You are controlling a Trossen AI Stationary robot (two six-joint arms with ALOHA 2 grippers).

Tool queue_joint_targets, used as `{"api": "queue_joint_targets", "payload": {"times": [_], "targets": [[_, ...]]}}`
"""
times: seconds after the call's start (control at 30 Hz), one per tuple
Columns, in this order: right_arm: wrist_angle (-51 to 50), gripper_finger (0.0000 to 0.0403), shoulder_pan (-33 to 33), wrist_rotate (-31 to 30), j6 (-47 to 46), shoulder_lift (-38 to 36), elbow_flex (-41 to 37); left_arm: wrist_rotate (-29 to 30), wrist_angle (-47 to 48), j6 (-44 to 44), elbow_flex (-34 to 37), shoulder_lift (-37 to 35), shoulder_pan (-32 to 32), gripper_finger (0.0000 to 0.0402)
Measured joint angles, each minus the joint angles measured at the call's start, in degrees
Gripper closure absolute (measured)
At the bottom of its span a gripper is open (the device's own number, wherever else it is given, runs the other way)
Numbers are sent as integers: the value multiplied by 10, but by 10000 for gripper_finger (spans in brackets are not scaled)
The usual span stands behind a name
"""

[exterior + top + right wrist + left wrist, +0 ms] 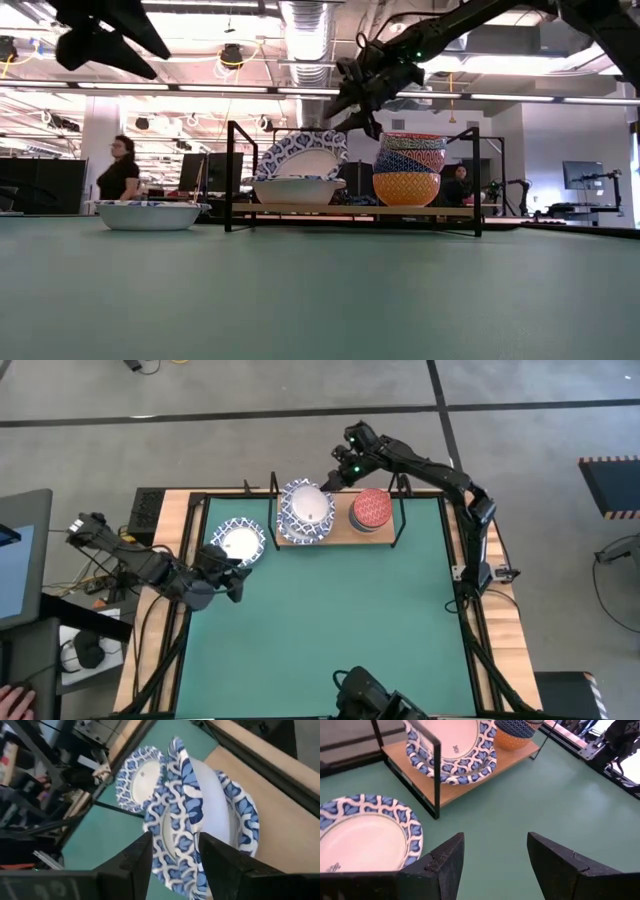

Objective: Place and stack bowls onto a shelf
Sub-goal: Stack the bottom white-blue paper bowl on top of the white-blue paper bowl on the shelf

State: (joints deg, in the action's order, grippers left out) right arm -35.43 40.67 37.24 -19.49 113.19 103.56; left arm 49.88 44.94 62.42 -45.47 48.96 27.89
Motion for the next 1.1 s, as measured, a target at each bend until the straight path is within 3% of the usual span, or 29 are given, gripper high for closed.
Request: {"api": "queue_joint_targets", "payload": {"times": [0.17, 0.43, 0.7, 1.1], "targets": [[-9, 219, -12, -82, 38, -3, 28, -26, -68, -93, 0, 27, -49, 200], [-11, 240, -35, -300, 166, -6, 80, -114, -166, -276, 0, 89, -177, 200], [-17, 264, -70, -353, 209, 43, 79, -232, -267, -371, 0, 143, -274, 200], [-48, 283, -83, -373, 239, 100, 79, -239, -236, -355, 0, 107, -274, 200]]}}
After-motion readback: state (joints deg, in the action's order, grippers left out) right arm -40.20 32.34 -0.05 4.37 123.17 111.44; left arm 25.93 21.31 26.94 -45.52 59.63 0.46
